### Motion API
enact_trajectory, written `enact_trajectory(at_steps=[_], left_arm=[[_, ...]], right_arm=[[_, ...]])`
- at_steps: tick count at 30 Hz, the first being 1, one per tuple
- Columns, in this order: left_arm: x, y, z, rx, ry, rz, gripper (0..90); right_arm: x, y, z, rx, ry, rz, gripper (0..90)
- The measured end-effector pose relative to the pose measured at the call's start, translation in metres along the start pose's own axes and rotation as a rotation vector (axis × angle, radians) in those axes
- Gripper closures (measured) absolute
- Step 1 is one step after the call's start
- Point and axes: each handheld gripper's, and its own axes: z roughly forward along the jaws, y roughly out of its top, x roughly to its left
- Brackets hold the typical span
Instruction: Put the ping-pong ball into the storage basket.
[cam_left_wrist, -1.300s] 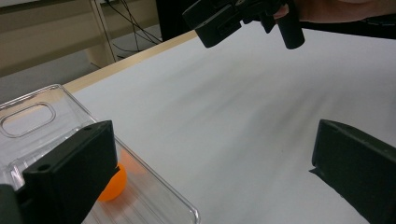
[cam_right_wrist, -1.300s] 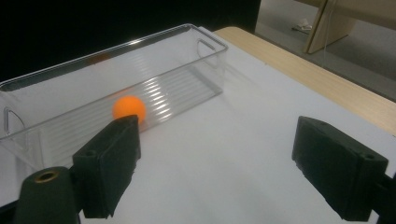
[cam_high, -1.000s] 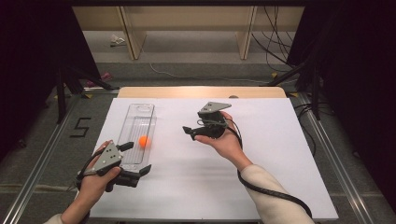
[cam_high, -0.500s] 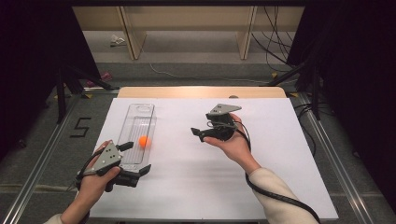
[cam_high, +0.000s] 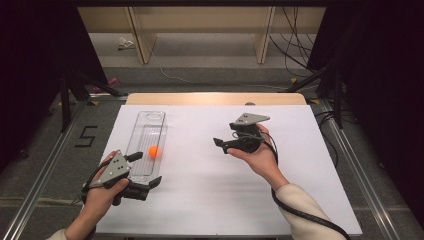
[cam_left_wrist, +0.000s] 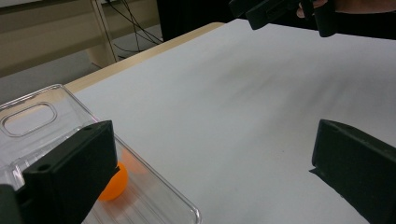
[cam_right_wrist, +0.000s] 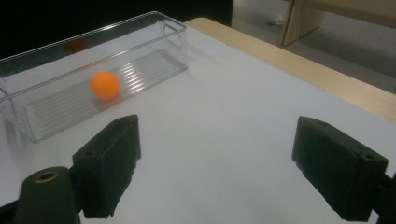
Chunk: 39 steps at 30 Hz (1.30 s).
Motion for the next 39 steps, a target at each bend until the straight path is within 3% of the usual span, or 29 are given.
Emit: enact_trajectory(at_steps=[39], left_arm=[[0.000,0.000,0.000,0.000,0.002,-0.004,0.0]], right_arm=[[-0.025,-0.035,-0.060,-0.009,-0.089,0.059,16.3]])
